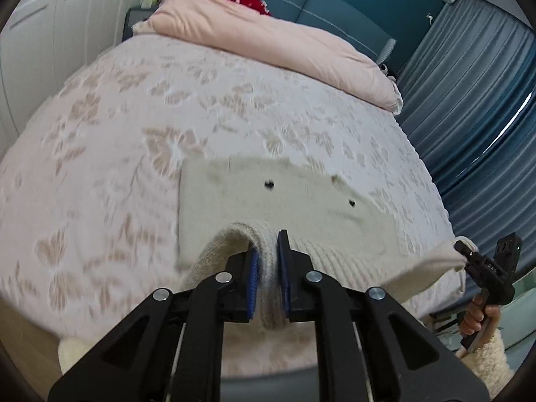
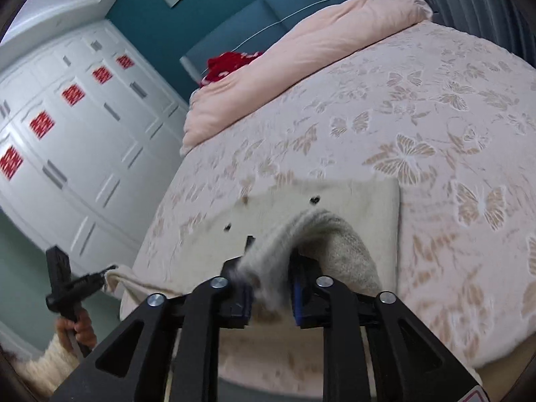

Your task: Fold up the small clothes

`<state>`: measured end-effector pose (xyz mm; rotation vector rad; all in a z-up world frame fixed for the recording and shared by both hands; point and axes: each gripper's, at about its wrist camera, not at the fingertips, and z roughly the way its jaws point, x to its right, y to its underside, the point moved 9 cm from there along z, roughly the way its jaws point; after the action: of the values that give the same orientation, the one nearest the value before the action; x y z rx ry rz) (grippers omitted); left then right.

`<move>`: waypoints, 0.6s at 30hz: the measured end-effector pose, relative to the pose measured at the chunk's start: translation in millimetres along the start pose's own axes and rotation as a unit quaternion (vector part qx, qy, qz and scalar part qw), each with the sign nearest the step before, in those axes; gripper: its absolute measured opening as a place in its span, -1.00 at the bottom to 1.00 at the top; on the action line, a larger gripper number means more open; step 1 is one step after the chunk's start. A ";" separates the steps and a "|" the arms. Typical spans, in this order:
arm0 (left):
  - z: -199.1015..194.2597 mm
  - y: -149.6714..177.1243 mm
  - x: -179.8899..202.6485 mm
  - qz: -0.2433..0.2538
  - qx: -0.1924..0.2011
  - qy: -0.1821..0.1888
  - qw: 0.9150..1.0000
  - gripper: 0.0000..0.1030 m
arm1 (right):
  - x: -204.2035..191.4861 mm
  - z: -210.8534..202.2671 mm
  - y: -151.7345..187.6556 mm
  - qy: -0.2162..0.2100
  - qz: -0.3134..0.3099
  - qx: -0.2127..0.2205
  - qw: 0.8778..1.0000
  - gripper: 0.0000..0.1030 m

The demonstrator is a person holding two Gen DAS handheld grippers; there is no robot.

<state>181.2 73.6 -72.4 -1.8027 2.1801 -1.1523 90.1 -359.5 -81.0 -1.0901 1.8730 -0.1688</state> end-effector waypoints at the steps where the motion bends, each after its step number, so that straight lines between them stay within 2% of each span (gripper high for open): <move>1: 20.4 -11.7 -9.6 0.000 0.003 -0.015 1.000 -0.55 | 14.6 19.1 -11.5 0.020 0.016 0.013 1.000 -0.22; 2: 42.1 -19.6 -21.6 -0.013 0.003 -0.044 0.999 -0.12 | 29.2 35.5 -18.3 0.052 0.030 0.021 0.998 -0.11; 3: 58.4 -22.4 -36.7 -0.036 -0.005 -0.075 0.997 0.21 | 40.8 47.9 -20.2 0.076 0.040 0.017 0.996 -0.11; 4: 69.4 -23.3 -47.9 -0.055 -0.013 -0.084 0.995 0.20 | 46.4 55.0 -18.5 0.093 0.039 0.008 0.995 -0.11; 5: 73.1 -23.8 -54.4 -0.077 -0.014 -0.075 0.994 0.21 | 48.9 56.3 -16.8 0.102 0.032 0.005 0.994 -0.10; 6: 71.0 -23.3 -59.2 -0.090 -0.010 -0.058 0.994 0.26 | 47.3 54.1 -13.2 0.102 0.019 0.007 0.995 0.03; 7: 69.0 -20.6 -63.1 -0.094 -0.008 -0.047 0.994 0.36 | 45.3 50.7 -8.3 0.104 0.005 0.011 0.995 0.14; 8: 67.7 -18.4 -66.1 -0.094 -0.007 -0.044 0.995 0.61 | 45.7 48.0 -3.6 0.109 -0.008 0.016 0.994 0.31; 9: 67.6 -17.1 -68.6 -0.090 -0.003 -0.044 0.995 0.78 | 48.4 47.8 1.2 0.113 -0.018 0.017 0.993 0.34; 11: 76.4 -15.9 -70.6 -0.081 -0.001 -0.044 0.996 0.81 | 59.2 60.5 6.6 0.130 -0.029 -0.005 0.991 0.33; 15: 126.8 -9.7 -65.0 -0.054 -0.057 -0.028 0.997 0.80 | 84.1 93.7 1.0 0.153 -0.008 -0.031 0.988 0.33; 18: 159.5 -6.6 -60.5 -0.030 -0.080 -0.039 0.996 0.78 | 95.4 119.6 -5.9 0.151 0.013 -0.050 0.987 0.33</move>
<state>285.5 48.8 -205.2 -1.9523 2.2461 -0.9243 169.5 -396.9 -206.5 -1.1575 2.1861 -0.2378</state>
